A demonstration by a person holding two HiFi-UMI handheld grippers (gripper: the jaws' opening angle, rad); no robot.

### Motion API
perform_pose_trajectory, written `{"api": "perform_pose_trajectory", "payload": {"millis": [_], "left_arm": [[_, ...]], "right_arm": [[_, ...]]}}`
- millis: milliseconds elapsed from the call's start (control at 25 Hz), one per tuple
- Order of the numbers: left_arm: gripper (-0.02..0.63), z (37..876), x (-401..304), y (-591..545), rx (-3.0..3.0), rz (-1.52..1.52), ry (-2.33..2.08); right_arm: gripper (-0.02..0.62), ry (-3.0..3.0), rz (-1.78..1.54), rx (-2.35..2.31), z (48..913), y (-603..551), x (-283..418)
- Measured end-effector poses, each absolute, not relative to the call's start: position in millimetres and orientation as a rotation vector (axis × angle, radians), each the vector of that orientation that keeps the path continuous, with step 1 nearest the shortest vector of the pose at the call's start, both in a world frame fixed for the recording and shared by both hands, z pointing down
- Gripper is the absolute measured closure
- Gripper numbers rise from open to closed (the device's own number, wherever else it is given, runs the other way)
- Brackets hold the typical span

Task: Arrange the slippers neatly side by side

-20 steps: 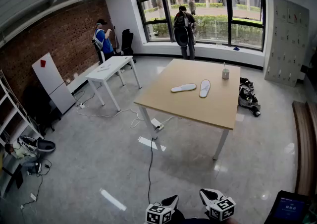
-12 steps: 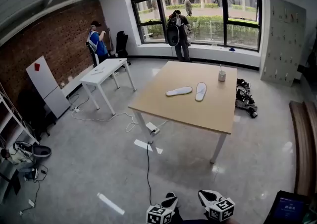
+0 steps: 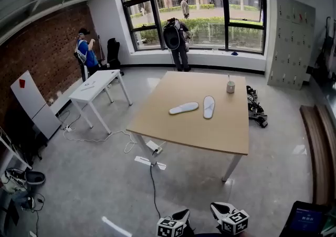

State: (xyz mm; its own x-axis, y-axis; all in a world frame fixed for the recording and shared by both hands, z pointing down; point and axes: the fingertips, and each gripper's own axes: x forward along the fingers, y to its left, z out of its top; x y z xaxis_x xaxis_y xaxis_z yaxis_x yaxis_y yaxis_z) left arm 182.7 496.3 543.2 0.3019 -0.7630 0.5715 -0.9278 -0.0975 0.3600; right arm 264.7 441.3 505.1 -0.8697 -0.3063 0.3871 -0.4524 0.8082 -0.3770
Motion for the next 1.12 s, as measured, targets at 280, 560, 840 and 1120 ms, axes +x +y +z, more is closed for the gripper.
{"api": "perform_pose_trajectory", "payload": {"millis": [280,560,840,1120], "left_arm": [[0.601,543.3,102.4,451.8,1.901,0.261,-1.483],[0.601,545.9,51.9,425.7,1.835,0.195,-1.438],[0.601,554.7,37.7,389.6,1.834,0.215,-1.405],[0.601,562.0,-14.9,327.9,1.763,0.211,-1.534]], "right_arm": [[0.584,-2.674,0.652,0.588,499.3,397.2,182.7],[0.584,-2.632,0.632,0.574,503.9,369.4,134.6],[0.584,-2.581,0.663,0.631,520.3,326.6,115.0],[0.584,-2.636,0.673,0.558,522.5,249.2,70.4]]}}
